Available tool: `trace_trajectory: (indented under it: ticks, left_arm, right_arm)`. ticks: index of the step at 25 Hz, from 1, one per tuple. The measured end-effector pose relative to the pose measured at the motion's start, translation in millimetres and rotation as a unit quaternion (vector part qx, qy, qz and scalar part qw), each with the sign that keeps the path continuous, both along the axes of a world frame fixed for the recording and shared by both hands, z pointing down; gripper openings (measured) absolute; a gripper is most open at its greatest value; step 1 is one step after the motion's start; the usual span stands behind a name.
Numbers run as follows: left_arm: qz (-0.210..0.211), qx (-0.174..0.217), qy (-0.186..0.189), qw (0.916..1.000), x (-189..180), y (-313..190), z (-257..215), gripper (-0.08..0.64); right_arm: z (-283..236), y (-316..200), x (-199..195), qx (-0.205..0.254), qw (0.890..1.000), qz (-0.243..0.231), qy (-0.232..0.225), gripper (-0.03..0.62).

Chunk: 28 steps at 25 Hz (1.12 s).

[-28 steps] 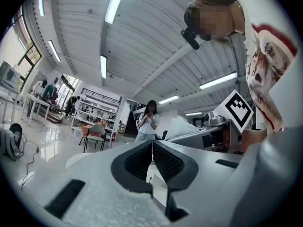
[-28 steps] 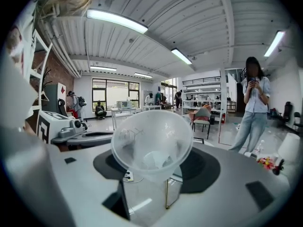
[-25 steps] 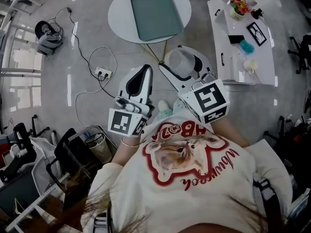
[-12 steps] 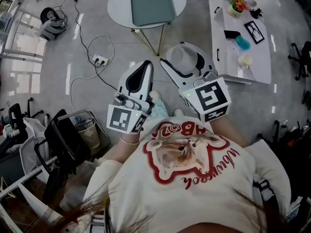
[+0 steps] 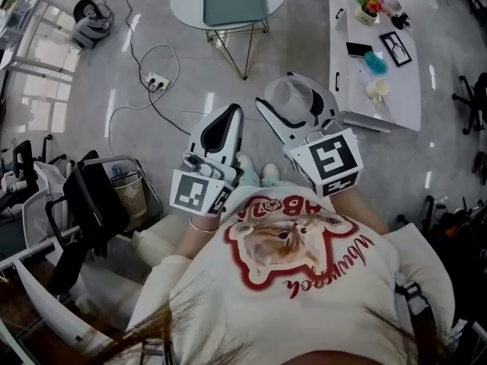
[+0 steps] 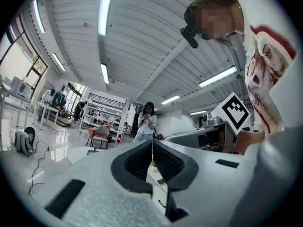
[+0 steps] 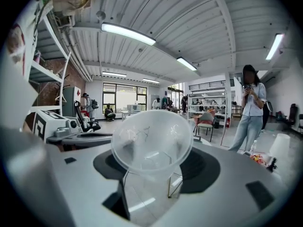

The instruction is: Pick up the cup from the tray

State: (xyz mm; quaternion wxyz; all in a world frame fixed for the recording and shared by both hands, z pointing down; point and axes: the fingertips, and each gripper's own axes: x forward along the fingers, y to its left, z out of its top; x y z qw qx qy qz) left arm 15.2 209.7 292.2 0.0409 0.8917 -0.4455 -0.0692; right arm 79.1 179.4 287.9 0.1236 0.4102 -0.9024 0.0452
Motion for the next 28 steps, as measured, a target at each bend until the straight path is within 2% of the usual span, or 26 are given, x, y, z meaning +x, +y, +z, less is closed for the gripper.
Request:
trace_trajectory:
  ticks: [9,17,22,28]
  left_arm:
    - [0.01,0.007,-0.005,0.9999,-1.4,2.4,-4.8,0.015]
    - [0.027,0.017,-0.009,0.9994,-2.5,3.3,-10.8,0.015]
    - [0.027,0.022,-0.011,0.9993,-7.4,5.7,-13.7,0.015]
    - [0.027,0.02,-0.011,0.9994,-12.3,8.8,-11.9,0.015]
  right_arm:
    - [-8.4,7.5,-3.7,0.008,1.0,-0.01,0.003,0.299]
    - [-12.9,7.8,-3.9,0.02,1.0,0.013,0.02,0.298]
    - [-14.6,5.6,1.8,0.017,0.999,0.028,0.016,0.293]
    - [-14.0,9.5,-7.0,0.016,1.0,0.025,0.004,0.291]
